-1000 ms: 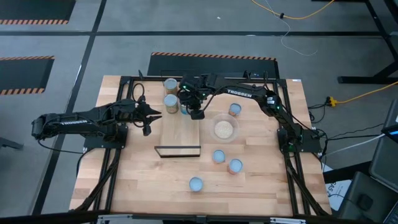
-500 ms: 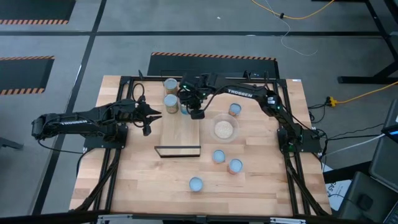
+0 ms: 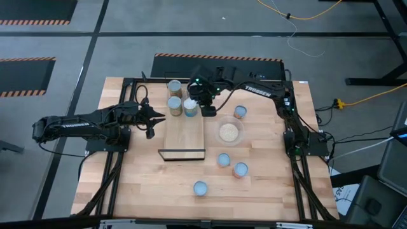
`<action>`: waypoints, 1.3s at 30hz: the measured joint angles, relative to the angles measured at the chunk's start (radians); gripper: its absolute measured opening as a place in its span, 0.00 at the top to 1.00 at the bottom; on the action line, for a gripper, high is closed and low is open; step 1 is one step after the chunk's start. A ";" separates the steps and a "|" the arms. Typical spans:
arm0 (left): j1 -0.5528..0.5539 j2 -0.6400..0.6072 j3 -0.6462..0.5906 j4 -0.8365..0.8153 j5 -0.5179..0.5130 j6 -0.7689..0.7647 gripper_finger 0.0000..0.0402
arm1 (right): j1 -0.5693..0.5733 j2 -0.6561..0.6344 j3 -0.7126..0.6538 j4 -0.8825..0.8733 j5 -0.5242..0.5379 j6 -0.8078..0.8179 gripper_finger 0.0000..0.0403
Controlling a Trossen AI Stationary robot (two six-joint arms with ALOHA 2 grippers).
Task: Pick and place cans onto a shelf
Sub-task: Put the small canned oranges on the shelf
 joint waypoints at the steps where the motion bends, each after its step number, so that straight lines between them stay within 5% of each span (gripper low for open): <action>1: 0.000 0.000 0.000 0.000 -0.002 0.000 0.82 | 0.000 -0.009 0.000 -0.005 0.001 0.000 0.86; 25: 0.000 0.000 0.000 0.001 -0.003 0.000 0.82 | -0.028 -0.214 -0.053 -0.254 0.064 0.151 0.86; 30: 0.000 0.000 0.000 0.001 -0.003 0.000 0.82 | -0.028 -0.333 -0.251 -0.206 0.087 0.209 0.86; 39: 0.000 0.000 0.000 0.001 -0.003 0.000 0.82 | -0.028 -0.690 -0.882 0.177 0.141 0.373 0.86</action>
